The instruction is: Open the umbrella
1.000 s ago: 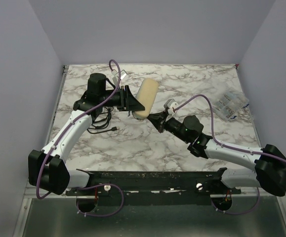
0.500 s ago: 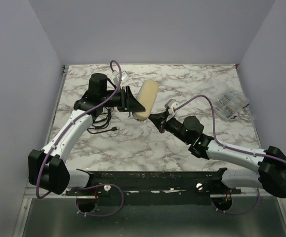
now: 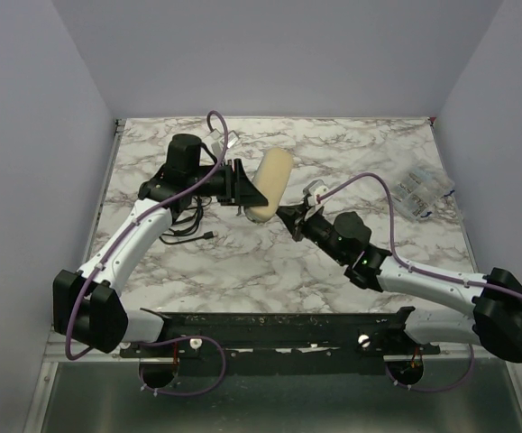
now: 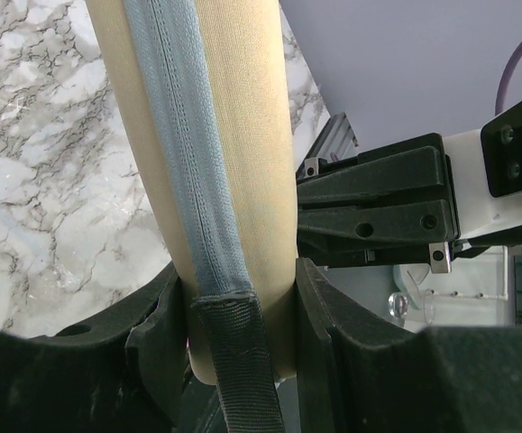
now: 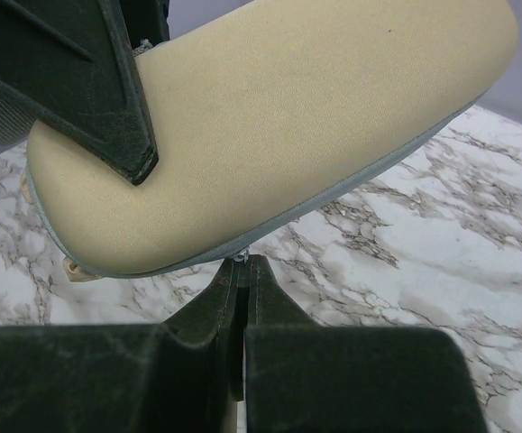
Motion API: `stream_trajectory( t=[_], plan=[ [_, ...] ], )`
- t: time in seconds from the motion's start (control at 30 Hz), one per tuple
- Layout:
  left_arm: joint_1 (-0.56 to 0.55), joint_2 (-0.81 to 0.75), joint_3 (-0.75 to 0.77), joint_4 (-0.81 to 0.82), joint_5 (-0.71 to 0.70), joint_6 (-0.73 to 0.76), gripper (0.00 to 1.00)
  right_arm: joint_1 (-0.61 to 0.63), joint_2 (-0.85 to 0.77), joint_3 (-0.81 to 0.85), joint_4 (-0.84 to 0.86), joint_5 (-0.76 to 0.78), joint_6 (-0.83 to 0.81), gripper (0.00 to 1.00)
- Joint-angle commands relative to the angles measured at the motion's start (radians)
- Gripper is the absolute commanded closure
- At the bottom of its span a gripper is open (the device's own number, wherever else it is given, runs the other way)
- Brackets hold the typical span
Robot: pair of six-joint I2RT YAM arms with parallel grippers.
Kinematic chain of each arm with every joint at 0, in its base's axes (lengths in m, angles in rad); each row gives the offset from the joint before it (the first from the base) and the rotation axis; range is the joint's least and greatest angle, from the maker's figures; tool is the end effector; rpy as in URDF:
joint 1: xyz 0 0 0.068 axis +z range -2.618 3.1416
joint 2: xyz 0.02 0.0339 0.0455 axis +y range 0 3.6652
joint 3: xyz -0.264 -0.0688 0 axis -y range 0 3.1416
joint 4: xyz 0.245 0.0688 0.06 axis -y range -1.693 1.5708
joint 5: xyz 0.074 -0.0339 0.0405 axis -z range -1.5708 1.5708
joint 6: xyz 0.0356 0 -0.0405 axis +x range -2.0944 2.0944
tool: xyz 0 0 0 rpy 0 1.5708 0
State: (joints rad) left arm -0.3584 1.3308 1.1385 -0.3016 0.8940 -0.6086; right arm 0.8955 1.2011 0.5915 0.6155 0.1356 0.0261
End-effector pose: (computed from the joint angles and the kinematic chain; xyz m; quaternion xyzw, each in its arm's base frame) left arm 0.2656 -0.1291 0.3364 0.1233 0.7958 -0.5435 0.2369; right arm 0.1720 0.2070 0.2692 -0.2527 0.6582 0.2718 0.6550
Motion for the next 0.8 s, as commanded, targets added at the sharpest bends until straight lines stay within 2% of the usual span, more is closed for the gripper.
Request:
stream_trajectory(
  t=[0.0, 0.23, 0.4, 0.6, 0.77],
  plan=[
    [-0.009, -0.007, 0.054, 0.000, 0.013, 0.032, 1.00, -0.003, -0.030, -0.017, -0.042, 0.033, 0.002, 0.99],
    [-0.079, 0.054, 0.139, -0.206, -0.061, 0.121, 1.00, -0.002, -0.085, -0.064, -0.059, 0.020, 0.024, 0.99],
    [-0.096, 0.022, 0.075, -0.177, -0.083, 0.083, 1.00, -0.003, -0.121, -0.111, -0.055, 0.026, 0.039, 0.99],
    [-0.099, -0.008, 0.064, -0.250, -0.168, 0.095, 1.00, -0.002, -0.123, -0.129, -0.048, 0.012, 0.070, 0.99],
    [-0.099, -0.029, 0.065, -0.294, -0.296, 0.070, 1.00, -0.002, -0.119, -0.134, -0.031, 0.009, 0.069, 0.99]
  ],
)
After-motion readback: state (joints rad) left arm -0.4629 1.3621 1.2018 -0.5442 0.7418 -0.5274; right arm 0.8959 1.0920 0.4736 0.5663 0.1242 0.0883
